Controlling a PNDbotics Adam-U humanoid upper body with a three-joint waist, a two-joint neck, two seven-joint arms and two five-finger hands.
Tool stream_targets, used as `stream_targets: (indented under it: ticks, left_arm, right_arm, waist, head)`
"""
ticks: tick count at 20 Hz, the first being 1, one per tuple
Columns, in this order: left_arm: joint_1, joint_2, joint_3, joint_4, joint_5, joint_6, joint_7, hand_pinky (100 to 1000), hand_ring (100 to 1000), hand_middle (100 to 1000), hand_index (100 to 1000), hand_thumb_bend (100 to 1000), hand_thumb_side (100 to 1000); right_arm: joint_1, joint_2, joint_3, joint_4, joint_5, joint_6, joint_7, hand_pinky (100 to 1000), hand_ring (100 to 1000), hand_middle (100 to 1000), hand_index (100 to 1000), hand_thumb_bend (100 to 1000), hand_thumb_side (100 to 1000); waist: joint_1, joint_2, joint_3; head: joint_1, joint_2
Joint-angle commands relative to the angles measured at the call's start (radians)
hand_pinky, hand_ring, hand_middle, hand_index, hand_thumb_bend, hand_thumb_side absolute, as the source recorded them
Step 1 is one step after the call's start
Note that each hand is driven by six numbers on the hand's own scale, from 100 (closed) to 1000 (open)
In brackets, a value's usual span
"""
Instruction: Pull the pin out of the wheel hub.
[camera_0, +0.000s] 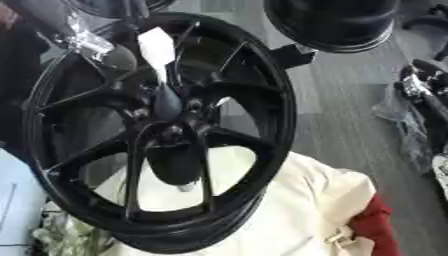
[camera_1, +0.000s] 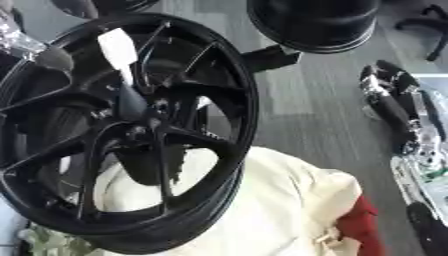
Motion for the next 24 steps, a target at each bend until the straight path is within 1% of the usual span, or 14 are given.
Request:
stream_targets:
  ticks: [1, 4, 7, 9, 10, 12, 14, 15, 16, 17, 18, 24]
  left_arm:
    - [-0.034, -0.005, 0.017, 0.024, -0.021, -0.029, 0.001, 873, 822, 772, 834, 630, 528]
    - [-0.042, -0.016, 0.023, 0.050, -0.035, -0.042, 0.001, 865, 816, 773, 840, 626, 581]
    - [-0.050, -0.025, 0.022, 0.068, -0.060, -0.044, 0.001, 865, 819, 770, 842, 630, 564]
    - [-0.055, -0.031, 0.021, 0.079, -0.068, -0.052, 0.001, 869, 824, 771, 838, 625, 509]
    - [-0.057, -0.033, 0.021, 0.084, -0.069, -0.058, 0.001, 877, 832, 772, 831, 617, 402]
    - [-0.061, -0.036, 0.022, 0.094, -0.073, -0.079, 0.001, 880, 831, 766, 826, 624, 304]
    - [-0.064, -0.041, 0.026, 0.106, -0.073, -0.103, 0.001, 880, 827, 760, 820, 617, 261]
    - [-0.065, -0.044, 0.028, 0.113, -0.070, -0.113, 0.001, 880, 825, 755, 814, 605, 193]
    - [-0.067, -0.046, 0.027, 0.119, -0.069, -0.122, 0.001, 880, 825, 754, 812, 600, 165]
    - [-0.069, -0.049, 0.024, 0.126, -0.071, -0.130, 0.001, 881, 825, 753, 808, 585, 118]
    - [-0.070, -0.051, 0.021, 0.132, -0.072, -0.137, 0.001, 881, 825, 752, 806, 574, 100]
    - [-0.074, -0.061, 0.017, 0.158, -0.071, -0.155, 0.001, 879, 818, 739, 793, 558, 100]
  right_arm:
    - [-0.011, -0.020, -0.003, -0.006, -0.004, -0.001, 0.003, 875, 764, 768, 876, 171, 458]
    - [-0.011, -0.018, -0.003, -0.005, -0.003, -0.001, 0.004, 875, 764, 768, 876, 171, 458]
    - [-0.012, -0.018, -0.003, -0.004, -0.003, -0.001, 0.004, 875, 763, 768, 875, 171, 460]
    - [-0.012, -0.017, -0.002, -0.003, -0.002, -0.001, 0.005, 875, 763, 768, 875, 171, 460]
    - [-0.013, -0.017, -0.002, -0.003, -0.002, -0.001, 0.006, 875, 763, 767, 875, 171, 461]
    - [-0.013, -0.016, -0.002, -0.002, -0.001, -0.001, 0.006, 875, 763, 767, 875, 171, 461]
    - [-0.012, -0.016, -0.002, -0.001, -0.001, -0.001, 0.006, 875, 763, 767, 875, 171, 461]
    - [-0.013, -0.015, -0.002, -0.001, -0.001, -0.001, 0.005, 875, 763, 767, 875, 172, 461]
    - [-0.013, -0.015, -0.002, -0.001, -0.001, -0.001, 0.005, 875, 763, 767, 874, 172, 461]
    - [-0.014, -0.015, -0.002, -0.001, -0.001, -0.001, 0.005, 875, 763, 767, 874, 172, 461]
    - [-0.014, -0.015, -0.003, -0.001, -0.001, -0.001, 0.005, 875, 763, 767, 874, 172, 461]
    - [-0.016, -0.013, -0.002, 0.000, -0.002, 0.000, 0.003, 875, 762, 766, 873, 170, 463]
  waist:
    - [0.001, -0.012, -0.004]
    - [0.002, -0.009, -0.006]
    - [0.002, -0.006, -0.006]
    - [0.003, -0.004, -0.006]
    - [0.004, -0.004, -0.007]
    - [0.005, -0.002, -0.009]
    - [0.006, -0.001, -0.012]
    - [0.007, 0.000, -0.013]
    - [0.008, 0.000, -0.015]
    - [0.008, 0.001, -0.017]
    - [0.009, 0.002, -0.019]
    - [0.012, 0.008, -0.025]
  head:
    - [0.001, -0.019]
    - [0.002, -0.021]
    - [0.004, -0.021]
    - [0.005, -0.022]
    - [0.006, -0.022]
    - [0.007, -0.024]
    - [0.008, -0.025]
    - [0.009, -0.027]
    - [0.009, -0.028]
    - [0.010, -0.030]
    - [0.011, -0.031]
    - [0.014, -0.040]
